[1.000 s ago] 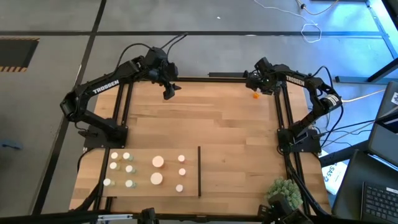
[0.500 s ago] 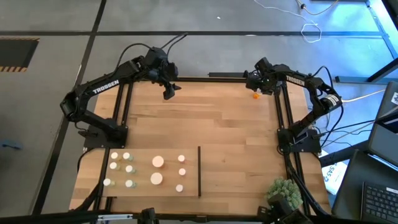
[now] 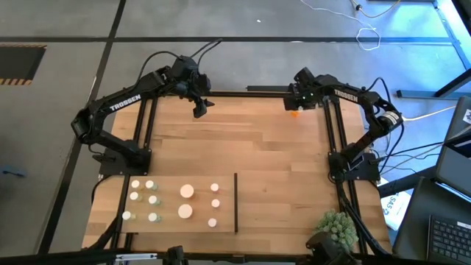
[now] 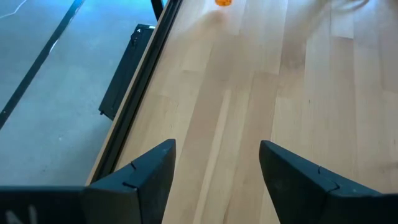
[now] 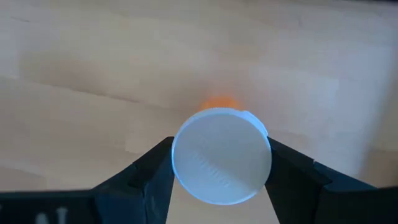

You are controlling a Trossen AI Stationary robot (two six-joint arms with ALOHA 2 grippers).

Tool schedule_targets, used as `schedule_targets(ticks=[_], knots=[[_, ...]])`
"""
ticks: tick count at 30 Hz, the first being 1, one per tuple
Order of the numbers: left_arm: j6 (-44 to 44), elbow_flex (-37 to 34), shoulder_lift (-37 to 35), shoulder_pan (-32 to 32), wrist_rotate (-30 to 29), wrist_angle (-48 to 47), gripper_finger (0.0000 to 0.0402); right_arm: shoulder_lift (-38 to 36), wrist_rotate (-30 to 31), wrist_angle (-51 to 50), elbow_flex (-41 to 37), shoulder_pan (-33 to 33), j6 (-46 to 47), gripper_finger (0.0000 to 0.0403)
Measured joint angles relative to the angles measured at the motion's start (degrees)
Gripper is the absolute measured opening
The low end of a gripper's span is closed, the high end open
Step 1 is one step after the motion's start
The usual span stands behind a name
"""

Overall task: Pick and place medicine bottles onto shelf by color
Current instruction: Put the orange pill bottle on the shelf aligned with the other orange pill bottle

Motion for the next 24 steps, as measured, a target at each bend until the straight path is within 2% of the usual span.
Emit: schedule_targets(ticks=[4,8,24], knots=[[0.00,0.00,0.00,0.00,0.00,0.00,0.0225,-0.02,0.16,-0.26,2.29,2.57,-0.33,0.0211],[0.00,0.00,0.00,0.01,-0.02,0.00,0.0225,-0.09,-2.52,-1.56,5.03,5.15,-1.37,0.0210],[0.00,0.00,0.00,0.01,0.00,0.00,0.0225,-0.22,-1.94,-7.13,23.94,16.51,-6.24,0.0211]])
